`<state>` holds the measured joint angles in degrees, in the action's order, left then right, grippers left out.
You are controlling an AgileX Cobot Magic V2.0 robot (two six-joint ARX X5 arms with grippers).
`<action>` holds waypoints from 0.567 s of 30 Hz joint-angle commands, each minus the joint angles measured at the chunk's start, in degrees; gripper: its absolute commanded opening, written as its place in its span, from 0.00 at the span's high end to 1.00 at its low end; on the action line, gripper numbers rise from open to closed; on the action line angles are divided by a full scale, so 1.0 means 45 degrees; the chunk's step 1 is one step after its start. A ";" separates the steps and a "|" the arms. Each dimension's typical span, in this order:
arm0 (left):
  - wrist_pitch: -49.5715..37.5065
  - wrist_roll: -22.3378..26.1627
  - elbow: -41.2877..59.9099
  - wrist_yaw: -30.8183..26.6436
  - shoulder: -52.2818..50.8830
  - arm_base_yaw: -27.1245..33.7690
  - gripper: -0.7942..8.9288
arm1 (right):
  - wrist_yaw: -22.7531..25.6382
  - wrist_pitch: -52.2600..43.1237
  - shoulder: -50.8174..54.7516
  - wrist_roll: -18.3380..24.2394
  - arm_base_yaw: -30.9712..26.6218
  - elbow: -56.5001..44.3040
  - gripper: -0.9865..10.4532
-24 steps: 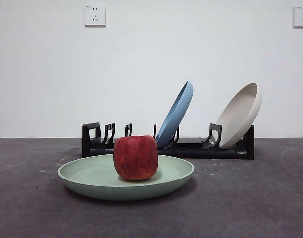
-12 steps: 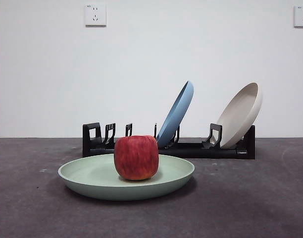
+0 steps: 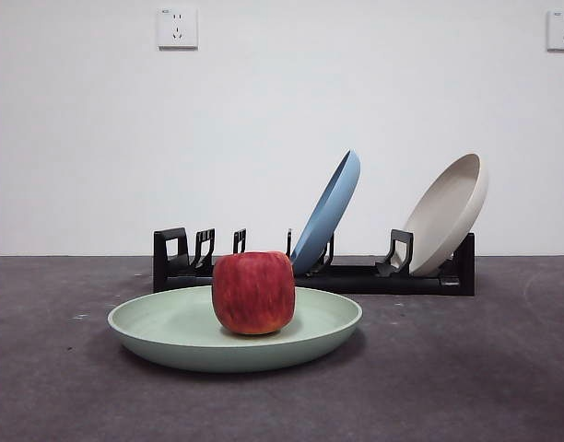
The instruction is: Take the green plate from the plate rack,put the plate on the table,take the apple from the table,put the apple in the plate
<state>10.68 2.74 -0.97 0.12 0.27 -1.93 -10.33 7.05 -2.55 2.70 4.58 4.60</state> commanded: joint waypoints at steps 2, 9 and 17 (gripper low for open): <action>-0.0015 -0.0087 0.0165 0.0010 -0.0034 0.0034 0.92 | 0.0049 0.0452 0.0374 -0.0301 -0.0005 -0.0491 0.91; -0.0019 -0.0087 0.0165 0.0010 -0.0034 0.0034 0.92 | 0.0034 0.1205 0.0549 -0.0345 0.0000 -0.0738 0.91; -0.0019 -0.0087 0.0165 0.0010 -0.0034 0.0034 0.92 | 0.0053 0.1180 0.0549 -0.0442 -0.0005 -0.0733 0.91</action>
<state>10.68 2.72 -0.97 0.12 0.27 -1.93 -10.26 12.36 -0.27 1.28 4.58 2.04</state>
